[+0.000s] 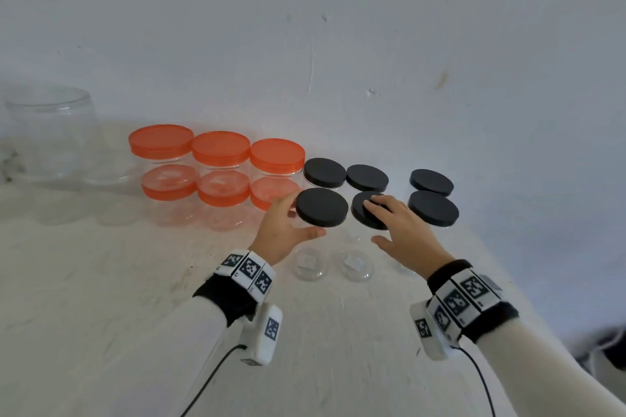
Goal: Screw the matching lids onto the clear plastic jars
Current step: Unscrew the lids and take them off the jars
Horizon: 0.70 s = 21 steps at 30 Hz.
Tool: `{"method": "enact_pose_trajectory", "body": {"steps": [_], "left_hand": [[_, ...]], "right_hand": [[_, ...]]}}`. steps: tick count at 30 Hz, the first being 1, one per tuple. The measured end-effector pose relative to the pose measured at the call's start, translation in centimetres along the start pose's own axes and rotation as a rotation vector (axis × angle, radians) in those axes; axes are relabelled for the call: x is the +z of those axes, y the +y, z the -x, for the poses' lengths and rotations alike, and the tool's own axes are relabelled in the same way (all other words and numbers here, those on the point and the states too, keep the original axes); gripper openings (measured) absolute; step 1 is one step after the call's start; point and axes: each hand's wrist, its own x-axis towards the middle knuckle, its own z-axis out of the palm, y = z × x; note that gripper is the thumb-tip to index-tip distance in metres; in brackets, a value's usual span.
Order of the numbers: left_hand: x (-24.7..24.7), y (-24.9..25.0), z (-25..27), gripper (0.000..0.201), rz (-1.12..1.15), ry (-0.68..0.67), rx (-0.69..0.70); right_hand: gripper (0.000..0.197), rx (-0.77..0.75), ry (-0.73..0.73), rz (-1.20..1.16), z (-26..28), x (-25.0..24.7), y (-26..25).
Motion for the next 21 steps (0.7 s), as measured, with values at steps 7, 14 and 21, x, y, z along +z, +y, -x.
{"method": "enact_pose_trajectory", "body": {"steps": [7,14,21], "left_hand": [[1.0,0.1,-0.2,0.072,0.087,0.086,-0.079],[1.5,-0.1,-0.4,0.068,0.120,0.083,-0.083],[1.8,-0.1,0.0,0.065,0.141,0.083,-0.067]], "right_hand": [[0.062,-0.006,0.032,-0.032,-0.1,0.3,0.3],[0.062,-0.007,0.066,-0.025,-0.3,0.9,0.6],[0.061,-0.009,0.084,-0.013,-0.2,1.2,0.2]]}}
